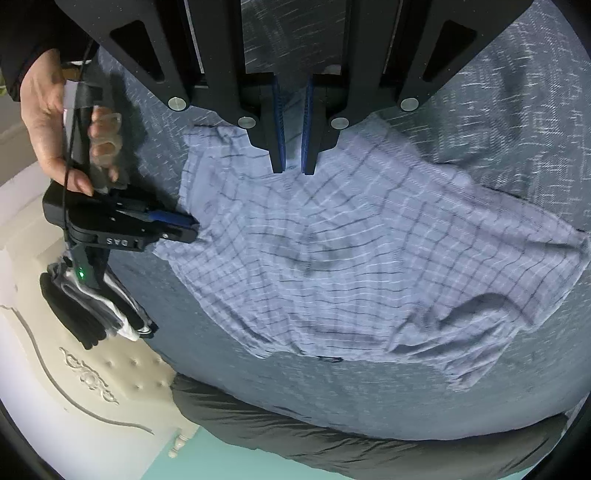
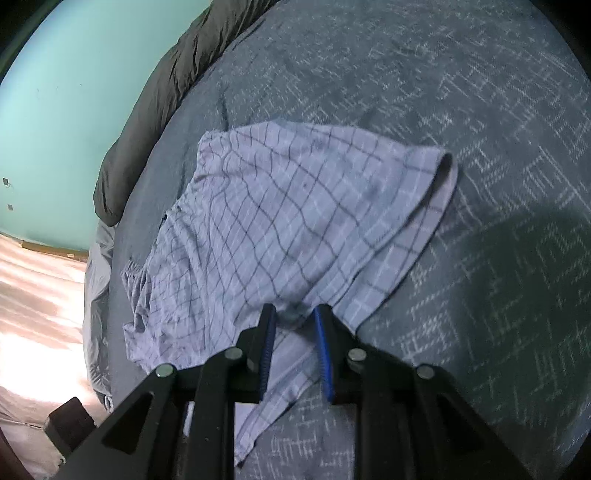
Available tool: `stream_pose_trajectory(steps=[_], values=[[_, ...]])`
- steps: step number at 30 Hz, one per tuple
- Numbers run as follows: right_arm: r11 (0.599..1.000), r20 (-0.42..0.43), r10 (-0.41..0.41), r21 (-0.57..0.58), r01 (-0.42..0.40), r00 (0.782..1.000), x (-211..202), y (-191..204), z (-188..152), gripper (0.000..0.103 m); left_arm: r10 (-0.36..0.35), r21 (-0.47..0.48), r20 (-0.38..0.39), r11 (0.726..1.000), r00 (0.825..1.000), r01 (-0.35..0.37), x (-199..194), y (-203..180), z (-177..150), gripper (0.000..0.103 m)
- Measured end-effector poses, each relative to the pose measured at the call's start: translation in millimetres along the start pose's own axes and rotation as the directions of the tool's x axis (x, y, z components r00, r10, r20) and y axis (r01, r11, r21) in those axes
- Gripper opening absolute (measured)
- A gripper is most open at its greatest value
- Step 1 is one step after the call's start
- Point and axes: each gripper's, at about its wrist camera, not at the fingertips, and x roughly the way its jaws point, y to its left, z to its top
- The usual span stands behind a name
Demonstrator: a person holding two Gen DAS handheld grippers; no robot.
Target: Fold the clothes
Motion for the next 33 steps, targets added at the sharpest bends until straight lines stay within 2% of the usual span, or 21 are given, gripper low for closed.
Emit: stream_pose_trajectory(steps=[1,2,5,15,20,23,27,29,33], values=[[1.000,0.006,0.001,-0.006,-0.001,1.000,-1,0,1,0.018,-0.001,0.002,-0.002,1.000,1.000,0.001,1,-2,0,0.009],[1.000,0.012,0.000,-0.008,0.000,1.000,-1,-1,2,0.012,-0.001,0.004,-0.004,1.000,1.000,0.001,3,-3,0,0.009],[1.000,0.030,0.006,0.006,-0.006,1.000,-4,-6,4,0.003,-0.001,0.003,-0.012,1.000,1.000,0.001,7,-5,0,0.009],[0.998,0.069,0.059,0.016,-0.060,0.996,-25,-8,8,0.001,-0.003,0.008,-0.017,1.000,1.000,0.003,12,-9,3,0.009],[0.993,0.003,0.113,0.038,-0.113,0.994,-16,-8,0,0.004,0.004,0.004,-0.011,1.000,1.000,-0.004,11,-7,3,0.010],[0.995,-0.016,0.100,-0.011,-0.100,0.995,-12,5,-5,0.005,0.005,0.004,-0.008,1.000,1.000,-0.005,10,-6,4,0.010],[0.986,-0.024,0.132,-0.098,-0.133,0.991,-9,30,-12,0.005,0.010,0.003,-0.013,1.000,1.000,-0.010,10,-4,2,0.010],[0.977,-0.050,0.109,-0.178,-0.116,0.993,-1,47,-20,0.005,0.010,0.004,-0.016,1.000,1.000,-0.010,11,-4,1,0.010],[0.974,-0.128,0.051,-0.214,-0.078,0.990,20,52,-33,0.005,0.007,0.006,-0.014,1.000,1.000,-0.007,8,-4,0,0.010]])
